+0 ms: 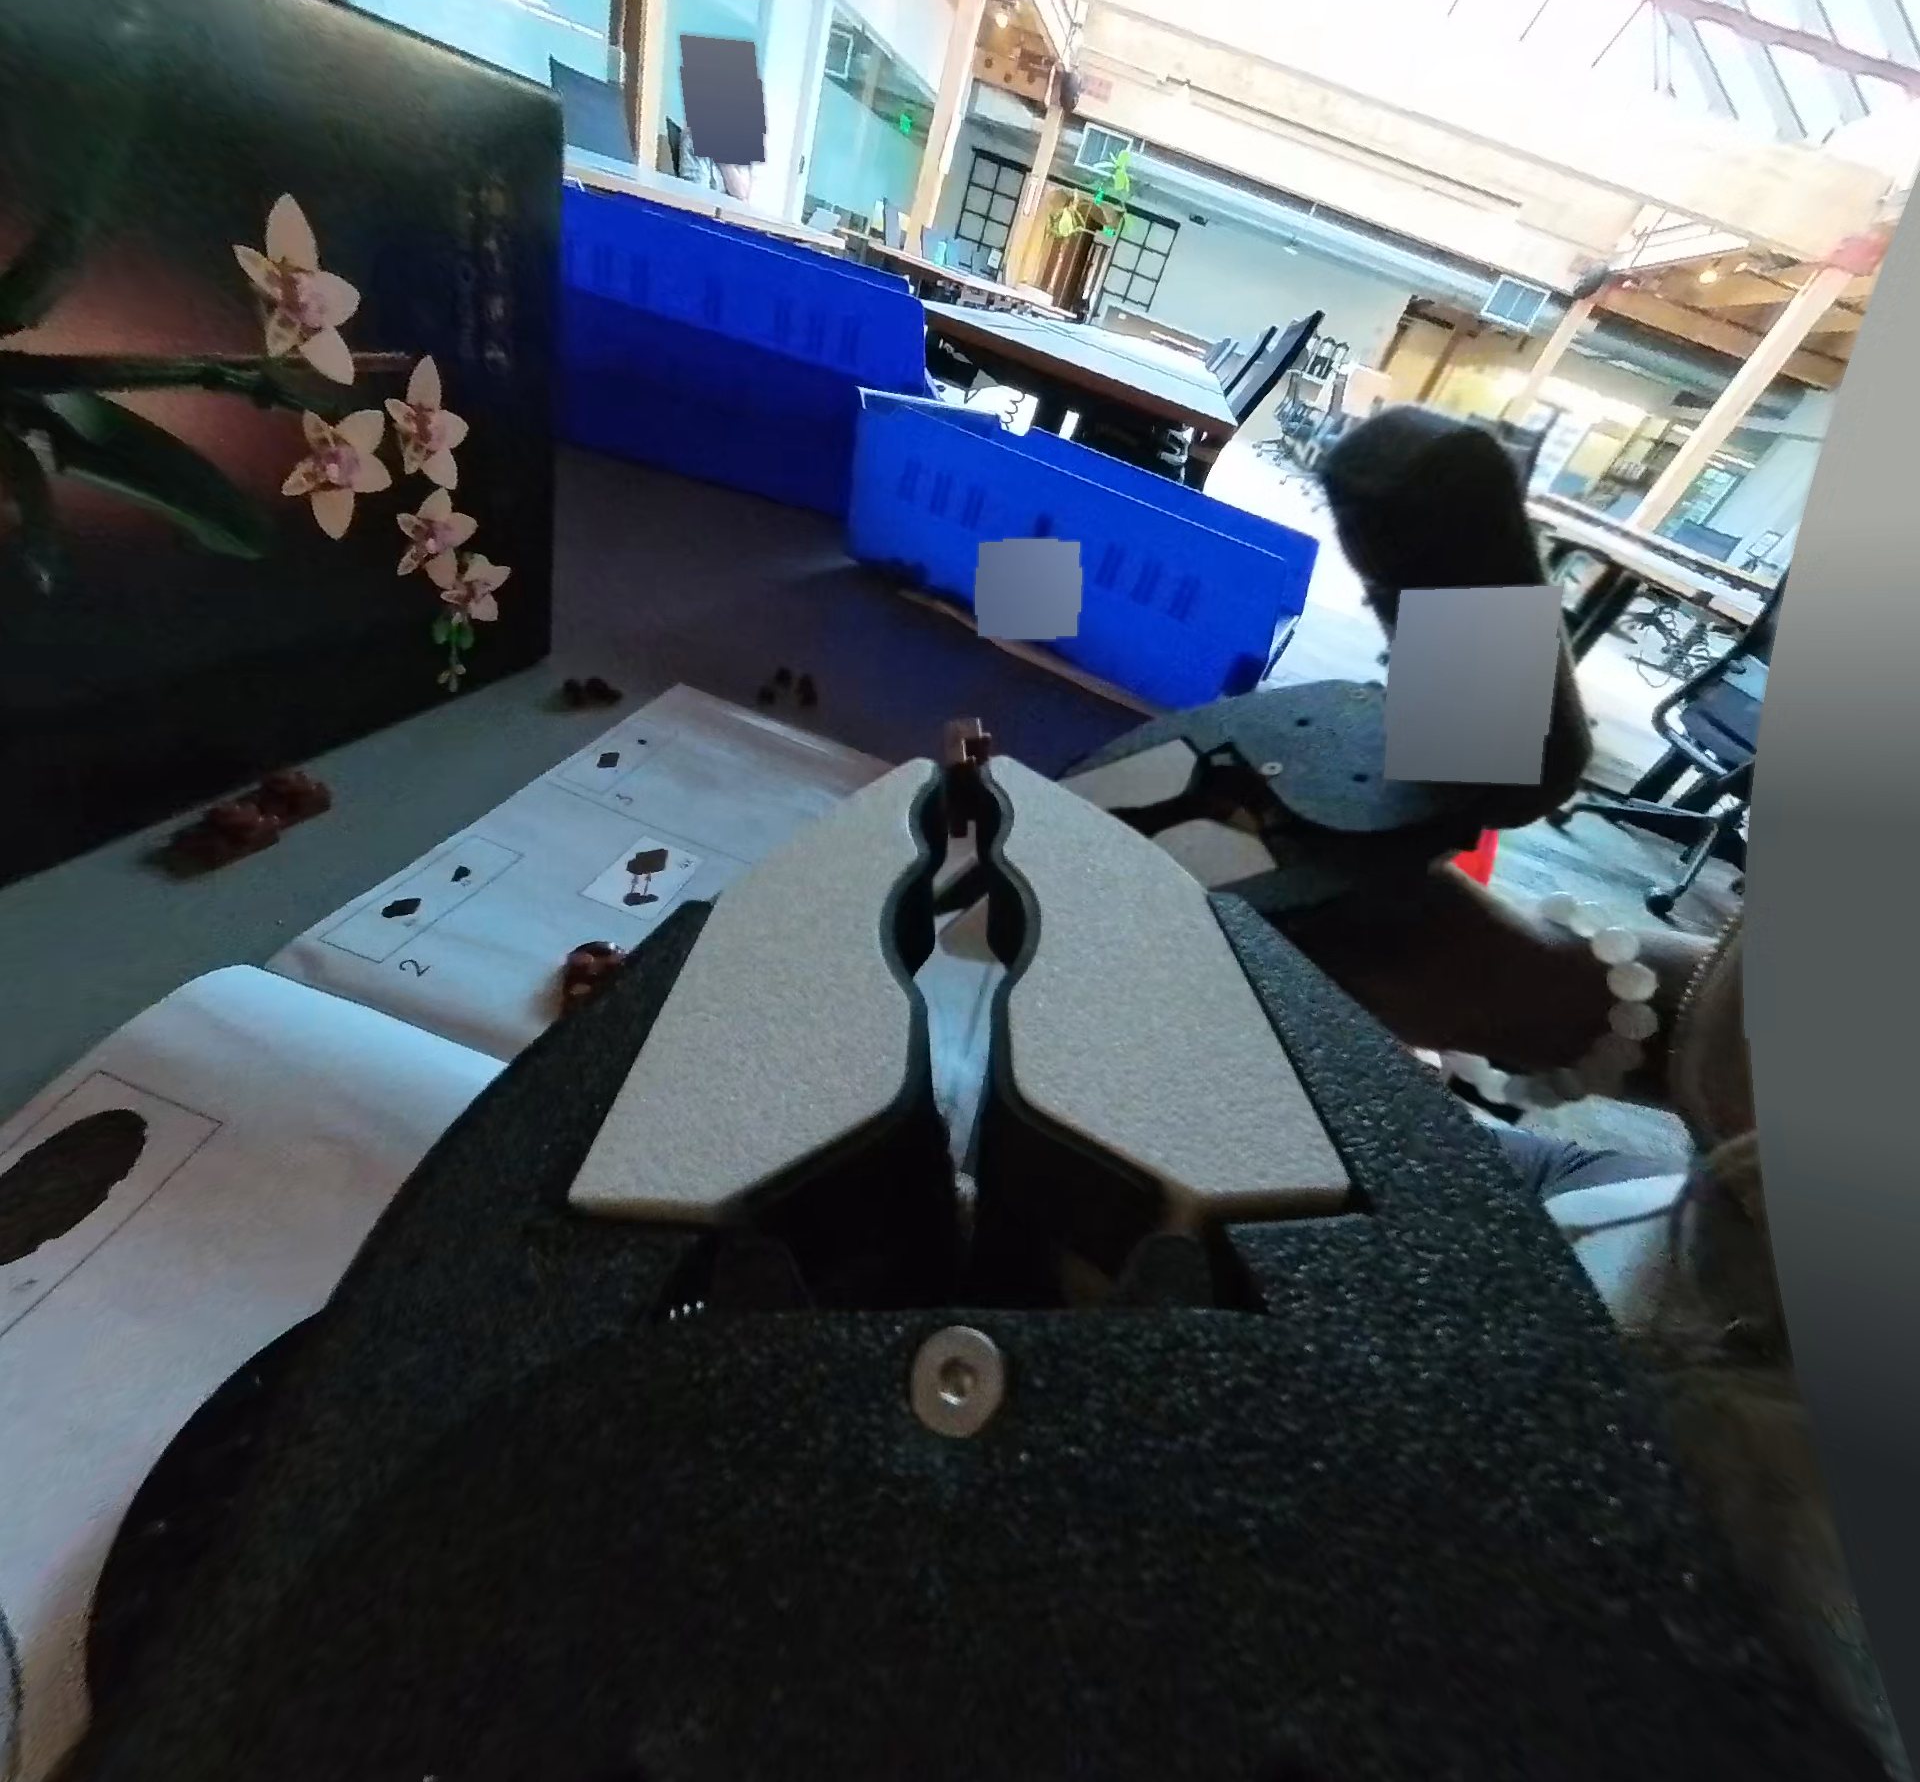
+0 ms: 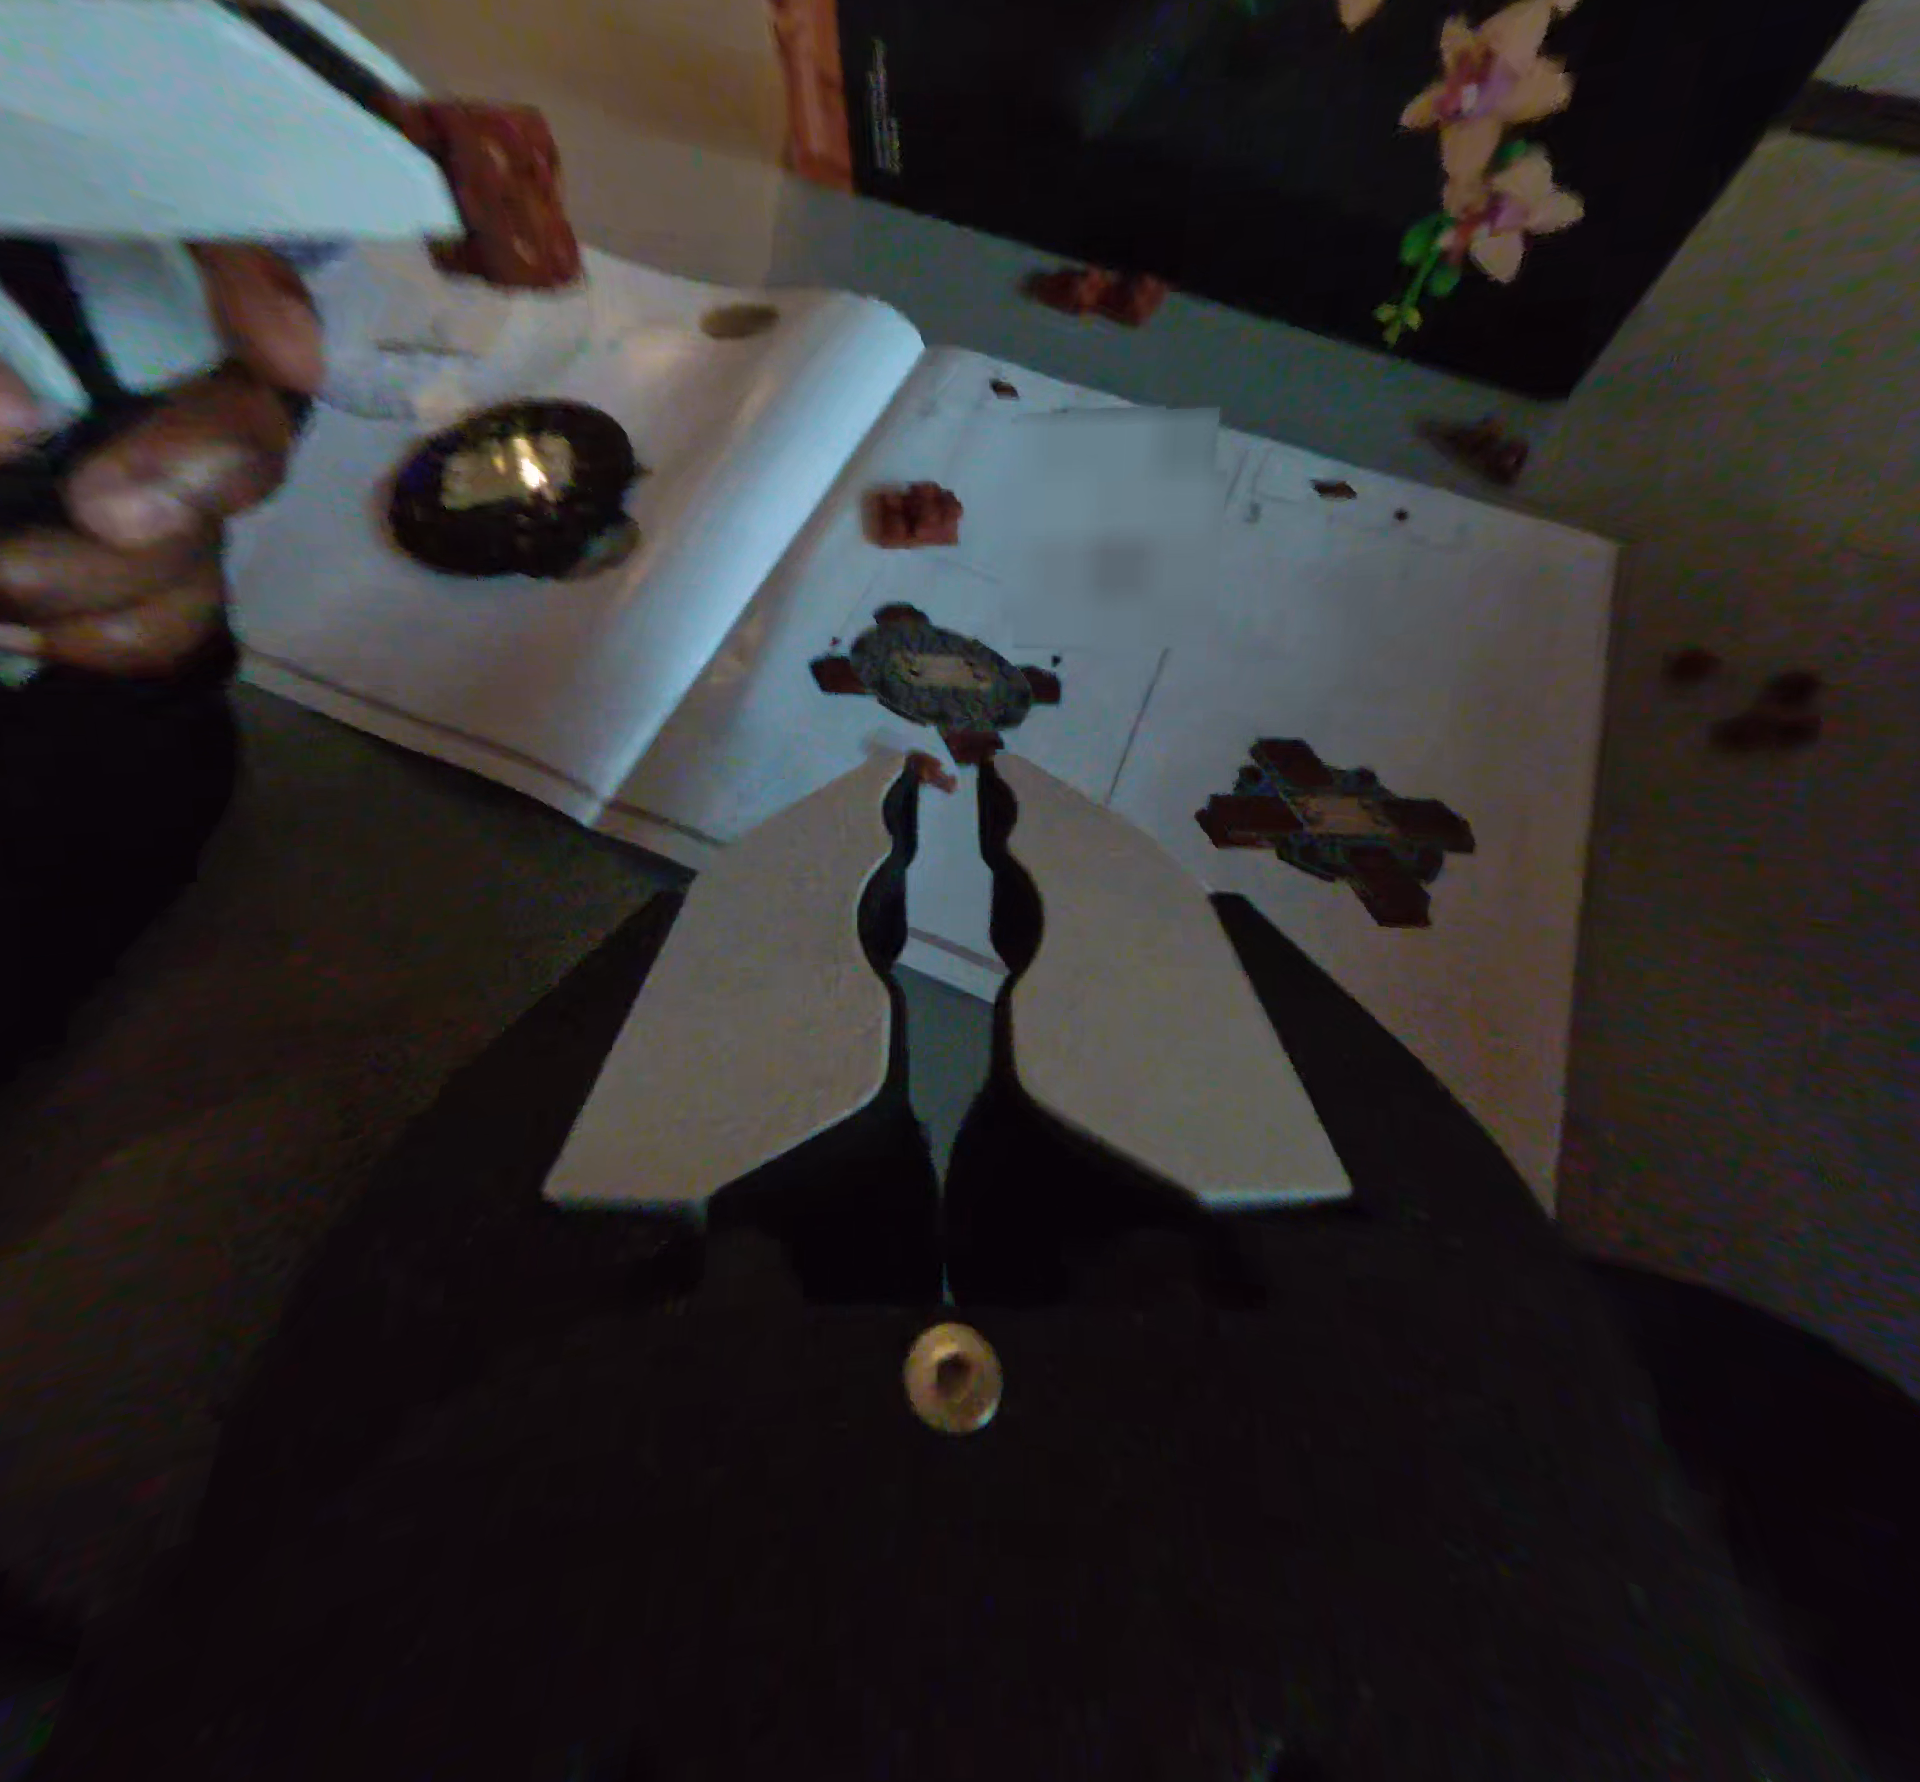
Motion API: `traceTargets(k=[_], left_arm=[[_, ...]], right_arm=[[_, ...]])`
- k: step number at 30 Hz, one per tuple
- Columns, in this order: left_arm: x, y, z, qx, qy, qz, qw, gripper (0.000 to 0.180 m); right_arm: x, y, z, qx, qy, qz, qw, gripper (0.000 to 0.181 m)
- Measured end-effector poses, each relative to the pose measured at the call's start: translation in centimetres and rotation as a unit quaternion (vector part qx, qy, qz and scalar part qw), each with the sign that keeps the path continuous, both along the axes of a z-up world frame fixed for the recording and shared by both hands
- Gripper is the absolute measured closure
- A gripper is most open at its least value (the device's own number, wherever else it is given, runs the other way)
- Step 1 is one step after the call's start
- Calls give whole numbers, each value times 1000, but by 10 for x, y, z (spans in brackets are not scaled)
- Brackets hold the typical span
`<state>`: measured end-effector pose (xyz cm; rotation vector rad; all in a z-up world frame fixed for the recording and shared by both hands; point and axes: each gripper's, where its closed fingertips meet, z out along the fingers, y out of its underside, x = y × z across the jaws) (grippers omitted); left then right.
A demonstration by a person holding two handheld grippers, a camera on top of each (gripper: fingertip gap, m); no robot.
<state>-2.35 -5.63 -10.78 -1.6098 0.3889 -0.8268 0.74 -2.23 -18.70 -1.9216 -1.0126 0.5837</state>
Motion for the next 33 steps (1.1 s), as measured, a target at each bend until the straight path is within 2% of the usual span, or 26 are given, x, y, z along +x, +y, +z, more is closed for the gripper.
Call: traceTargets(k=[2, 4, 7, 14, 17, 23, 27, 29, 33], left_arm=[[-1, 0, 0, 0, -1, 1, 1000, 177], [0, -1, 1, 0, -3, -1, 1000, 177], [1, -2, 0, -4, -2, -5, 1000, 177], [-2, 0, -2, -10, -8, -2, 1000, 177], [-2, 1, -3, -13, -9, -2, 1000, 177], [-2, 2, -7, -18, 0, 3, 1000, 177], [-1, 1, -8, -21, -3, -3, 1000, 177], [1, 0, -8, -21, -2, -8, 1000, 177], [0, 1, -8, -21, -3, -3, 1000, 177]], right_arm=[[3, -1, -17, -22, -59, 1, 998, 165], [0, -2, -22, -23, -77, 4, 997, 161], [-11, -4, -23, -22, -75, 17, 997, 168], [-13, 5, -29, -33, -77, 14, 996, 167], [-20, 8, -29, -33, -77, 52, 995, 167], [-16, 4, -24, -51, -77, 31, 995, 149], [-11, -4, -15, -2, -97, 42, 994, 172], [-13, -4, -21, -8, -112, 47, 993, 173], [-15, -3, -29, -63, -86, 45, 993, 171]])
